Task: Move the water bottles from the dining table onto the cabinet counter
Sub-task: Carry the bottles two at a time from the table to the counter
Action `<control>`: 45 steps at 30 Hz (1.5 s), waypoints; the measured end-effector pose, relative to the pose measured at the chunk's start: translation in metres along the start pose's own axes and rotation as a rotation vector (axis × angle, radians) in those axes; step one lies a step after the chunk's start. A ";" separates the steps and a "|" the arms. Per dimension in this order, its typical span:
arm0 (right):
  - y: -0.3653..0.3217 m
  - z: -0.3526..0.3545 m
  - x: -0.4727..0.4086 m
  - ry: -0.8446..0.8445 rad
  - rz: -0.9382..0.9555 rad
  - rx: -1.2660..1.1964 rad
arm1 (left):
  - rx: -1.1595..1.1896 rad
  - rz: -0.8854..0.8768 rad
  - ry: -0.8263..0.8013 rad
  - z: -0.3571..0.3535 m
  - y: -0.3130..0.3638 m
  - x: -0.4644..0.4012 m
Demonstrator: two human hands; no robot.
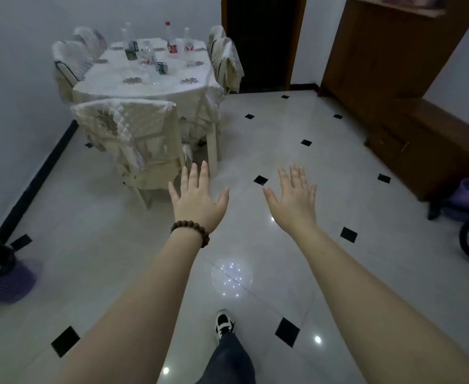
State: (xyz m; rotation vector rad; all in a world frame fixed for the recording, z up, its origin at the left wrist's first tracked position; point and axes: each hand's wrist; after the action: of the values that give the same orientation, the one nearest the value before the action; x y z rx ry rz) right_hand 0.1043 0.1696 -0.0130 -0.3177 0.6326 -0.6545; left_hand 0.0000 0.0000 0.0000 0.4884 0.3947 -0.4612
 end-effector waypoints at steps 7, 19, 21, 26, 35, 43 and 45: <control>0.004 -0.080 -0.118 -0.031 0.006 0.042 | -0.016 0.013 -0.013 -0.081 -0.008 -0.114; -0.014 -0.202 -0.352 -0.041 -0.007 0.037 | -0.031 0.044 0.010 -0.192 -0.010 -0.356; -0.009 -0.220 -0.384 -0.048 -0.022 0.033 | -0.029 0.049 0.008 -0.214 -0.010 -0.385; 0.010 -0.273 -0.470 -0.058 -0.013 0.036 | -0.048 0.056 0.029 -0.277 -0.009 -0.462; 0.040 -0.387 -0.686 -0.138 0.088 0.000 | -0.106 0.136 0.048 -0.400 0.028 -0.650; 0.017 -0.464 -0.842 -0.176 0.255 -0.066 | -0.168 0.277 0.084 -0.456 0.025 -0.783; 0.010 -0.484 -0.867 -0.207 0.284 -0.086 | -0.181 0.333 0.093 -0.467 0.015 -0.804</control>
State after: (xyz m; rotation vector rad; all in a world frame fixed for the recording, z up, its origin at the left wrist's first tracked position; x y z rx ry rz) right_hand -0.7335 0.7028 -0.0049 -0.3627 0.4958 -0.3174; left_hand -0.7716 0.5190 -0.0020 0.3903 0.4306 -0.0795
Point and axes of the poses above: each hand's wrist, its own x-axis away from the middle knuckle, its own z-axis out of the back of the hand, y = z × x, and after that the axes turned 15 degrees about y, right-handed
